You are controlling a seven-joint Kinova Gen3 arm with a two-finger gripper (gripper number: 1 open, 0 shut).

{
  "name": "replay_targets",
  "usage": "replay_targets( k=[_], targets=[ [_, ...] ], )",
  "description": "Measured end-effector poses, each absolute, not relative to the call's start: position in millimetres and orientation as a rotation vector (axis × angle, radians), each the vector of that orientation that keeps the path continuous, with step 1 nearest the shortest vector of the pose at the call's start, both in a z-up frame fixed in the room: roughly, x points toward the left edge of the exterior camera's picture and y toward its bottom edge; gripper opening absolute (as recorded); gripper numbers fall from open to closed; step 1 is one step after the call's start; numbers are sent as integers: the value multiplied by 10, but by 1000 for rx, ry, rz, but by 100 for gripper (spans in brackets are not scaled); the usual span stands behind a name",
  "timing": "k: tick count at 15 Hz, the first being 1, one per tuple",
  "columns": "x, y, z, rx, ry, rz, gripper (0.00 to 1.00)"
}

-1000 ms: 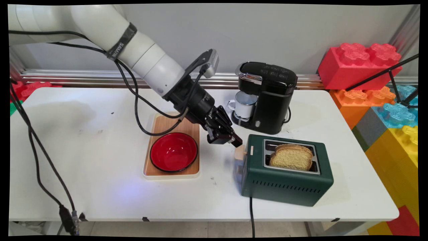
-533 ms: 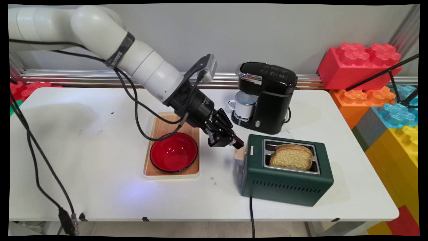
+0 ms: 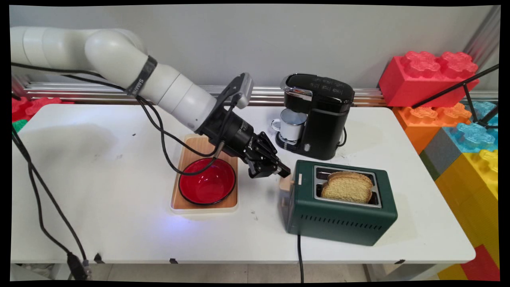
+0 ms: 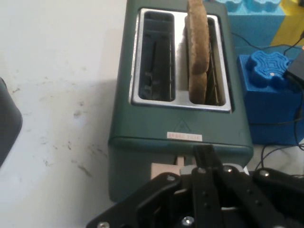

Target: Press the toaster switch

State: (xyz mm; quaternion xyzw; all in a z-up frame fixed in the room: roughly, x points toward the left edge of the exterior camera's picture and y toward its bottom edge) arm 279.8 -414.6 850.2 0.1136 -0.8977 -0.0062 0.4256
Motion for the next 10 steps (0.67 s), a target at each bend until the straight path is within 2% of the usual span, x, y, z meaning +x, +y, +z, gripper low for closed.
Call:
replay_targets(
  k=[10],
  targets=[
    [2848, -4143, 8299, 244, -2211, 22, 0]
  ],
)
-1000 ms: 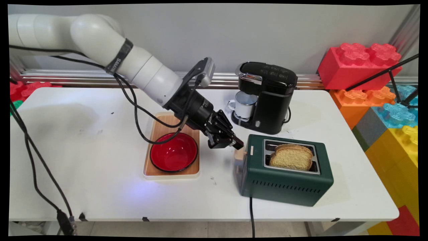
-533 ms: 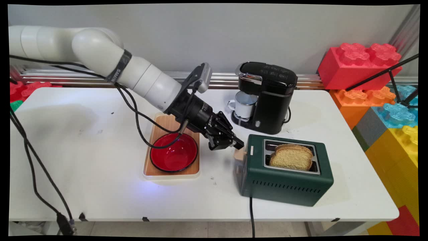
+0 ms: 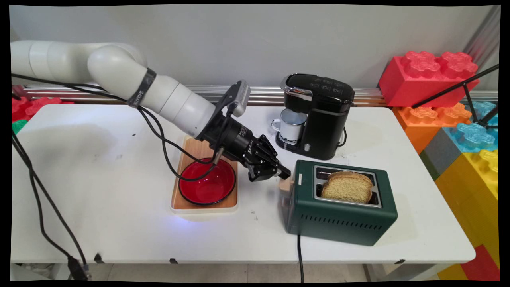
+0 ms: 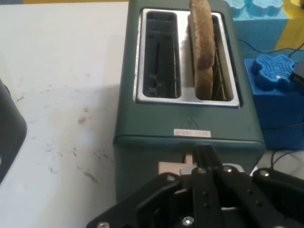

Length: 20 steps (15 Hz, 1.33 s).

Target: Press the toaster switch

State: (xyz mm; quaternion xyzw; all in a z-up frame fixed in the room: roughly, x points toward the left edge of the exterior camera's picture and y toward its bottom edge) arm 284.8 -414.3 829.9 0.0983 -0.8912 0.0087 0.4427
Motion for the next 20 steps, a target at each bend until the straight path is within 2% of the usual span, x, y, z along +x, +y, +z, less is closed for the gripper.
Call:
replay_targets(
  k=[20],
  targets=[
    [2836, -4165, 7994, 227, -2200, 45, 0]
  ],
)
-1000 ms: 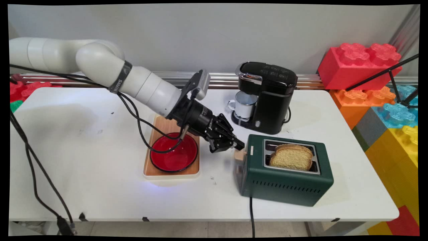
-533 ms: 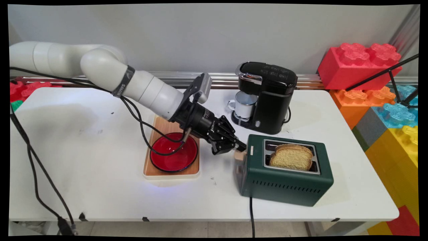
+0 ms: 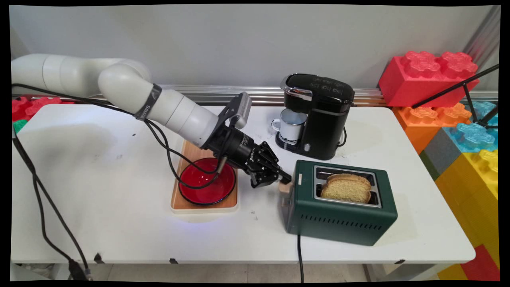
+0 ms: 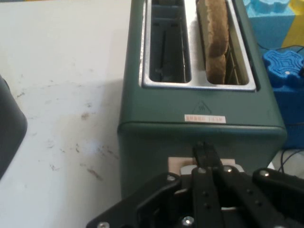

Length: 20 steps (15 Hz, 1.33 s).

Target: Press the toaster switch

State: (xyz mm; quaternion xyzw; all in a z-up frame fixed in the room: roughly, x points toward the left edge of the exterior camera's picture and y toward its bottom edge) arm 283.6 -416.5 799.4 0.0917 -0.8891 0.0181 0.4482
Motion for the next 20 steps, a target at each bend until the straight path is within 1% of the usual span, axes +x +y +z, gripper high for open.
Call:
replay_targets(
  k=[12, 20],
  targets=[
    [2819, -4212, 7692, 222, -2210, 41, 0],
    [2809, -4239, 7582, 218, -2212, 32, 0]
  ],
)
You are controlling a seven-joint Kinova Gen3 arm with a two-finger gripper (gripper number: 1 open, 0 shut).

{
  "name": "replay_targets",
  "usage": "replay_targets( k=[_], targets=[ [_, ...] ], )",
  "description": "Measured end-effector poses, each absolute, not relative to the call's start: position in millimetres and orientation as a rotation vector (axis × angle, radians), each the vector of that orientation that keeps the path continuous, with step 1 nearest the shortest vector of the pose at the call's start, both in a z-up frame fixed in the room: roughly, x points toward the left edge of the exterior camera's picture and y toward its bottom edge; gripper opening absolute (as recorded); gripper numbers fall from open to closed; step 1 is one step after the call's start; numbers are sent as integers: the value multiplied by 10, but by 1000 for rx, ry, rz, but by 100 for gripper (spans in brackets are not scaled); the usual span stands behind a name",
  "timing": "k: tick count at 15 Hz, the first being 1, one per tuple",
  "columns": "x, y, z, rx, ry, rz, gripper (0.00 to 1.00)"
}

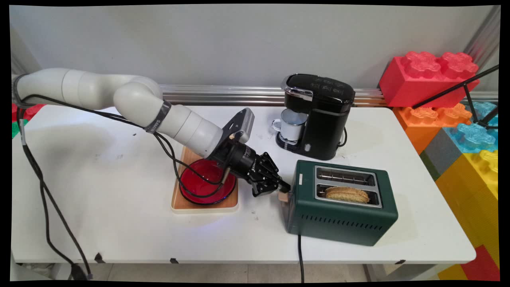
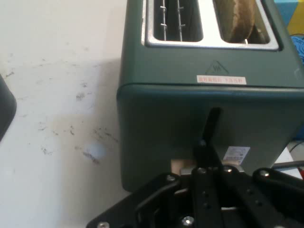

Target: Press the toaster switch

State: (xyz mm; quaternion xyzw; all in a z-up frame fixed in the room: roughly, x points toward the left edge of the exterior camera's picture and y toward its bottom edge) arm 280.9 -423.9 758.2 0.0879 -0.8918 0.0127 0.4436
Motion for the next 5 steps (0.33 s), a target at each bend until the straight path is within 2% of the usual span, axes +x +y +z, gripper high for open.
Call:
replay_targets(
  k=[5],
  targets=[
    [2817, -4237, 7548, 216, -2214, 26, 0]
  ],
)
